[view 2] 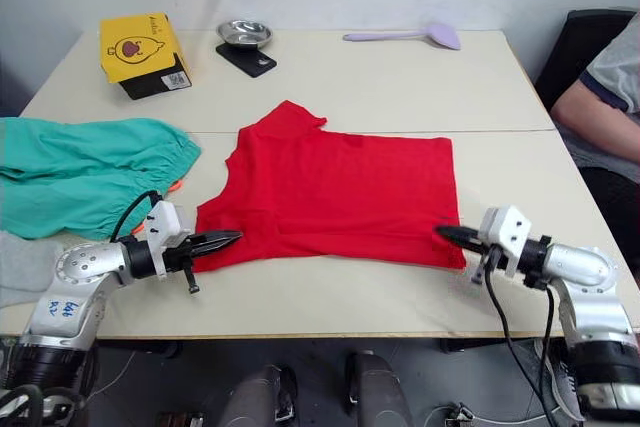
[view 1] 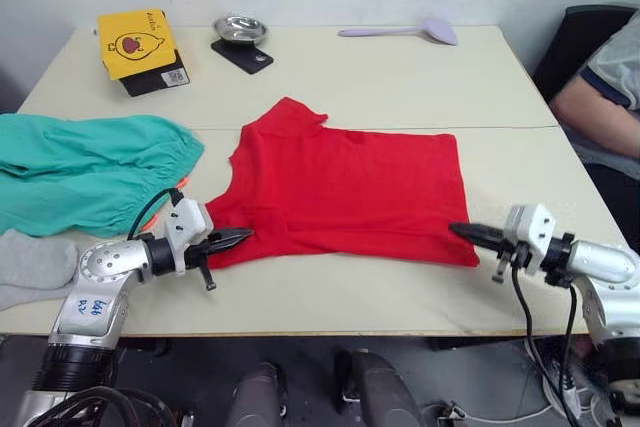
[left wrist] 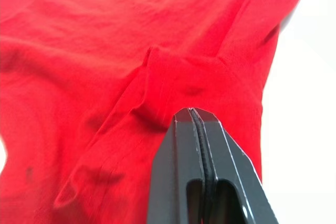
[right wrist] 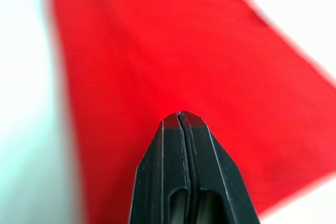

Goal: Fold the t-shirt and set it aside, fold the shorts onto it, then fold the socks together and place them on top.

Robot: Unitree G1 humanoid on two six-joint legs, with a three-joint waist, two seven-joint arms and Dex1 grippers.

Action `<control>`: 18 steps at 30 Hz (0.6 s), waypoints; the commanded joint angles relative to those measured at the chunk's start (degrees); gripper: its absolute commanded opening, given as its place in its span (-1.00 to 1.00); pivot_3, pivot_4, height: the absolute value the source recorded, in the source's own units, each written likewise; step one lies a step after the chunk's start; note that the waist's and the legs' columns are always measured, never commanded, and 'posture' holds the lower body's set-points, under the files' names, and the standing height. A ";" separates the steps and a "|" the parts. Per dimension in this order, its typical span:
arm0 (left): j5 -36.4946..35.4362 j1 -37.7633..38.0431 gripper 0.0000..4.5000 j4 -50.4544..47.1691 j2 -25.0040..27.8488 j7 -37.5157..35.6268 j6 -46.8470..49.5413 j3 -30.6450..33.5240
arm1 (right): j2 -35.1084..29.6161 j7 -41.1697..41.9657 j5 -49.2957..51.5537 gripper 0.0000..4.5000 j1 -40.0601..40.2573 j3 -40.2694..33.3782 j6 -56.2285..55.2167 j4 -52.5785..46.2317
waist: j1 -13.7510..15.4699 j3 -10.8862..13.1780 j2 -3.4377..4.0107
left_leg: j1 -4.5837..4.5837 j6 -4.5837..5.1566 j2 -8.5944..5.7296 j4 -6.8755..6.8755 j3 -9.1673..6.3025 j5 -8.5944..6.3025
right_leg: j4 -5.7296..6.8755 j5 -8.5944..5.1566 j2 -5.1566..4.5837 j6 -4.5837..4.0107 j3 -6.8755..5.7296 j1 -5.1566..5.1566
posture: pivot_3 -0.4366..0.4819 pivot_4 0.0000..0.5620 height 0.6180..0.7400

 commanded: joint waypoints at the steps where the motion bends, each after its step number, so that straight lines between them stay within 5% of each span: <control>1: 2.12 0.44 -0.99 -1.21 -0.05 2.83 1.64 -0.30 | 0.00 -2.82 -4.13 -1.00 0.83 1.14 -0.07 -1.64 | 0.00 0.00 0.00 | 0.00 0.02 -0.02 0.00 0.00 0.00 | 0.00 0.01 -0.02 0.02 0.00 0.00 | -0.05 -0.47 1.00; 8: 5.86 1.80 -0.99 1.24 0.69 6.72 5.01 -0.78 | 0.10 -8.95 -7.81 -1.00 -2.01 -0.43 -1.87 6.70 | -0.11 -0.08 -0.02 | 0.06 -0.01 0.00 -0.02 0.01 0.01 | 0.00 0.01 0.00 0.01 0.01 0.01 | -0.05 -0.47 1.00; 18: 0.34 4.28 -0.99 0.26 1.01 2.01 -2.25 4.65 | -2.00 -4.37 -2.61 -1.00 -5.11 -4.75 -2.88 12.62 | -0.28 -0.21 0.05 | 0.08 0.00 0.01 -0.06 0.02 0.00 | 0.00 -0.01 -0.01 -0.03 0.01 0.01 | -0.05 -0.47 1.00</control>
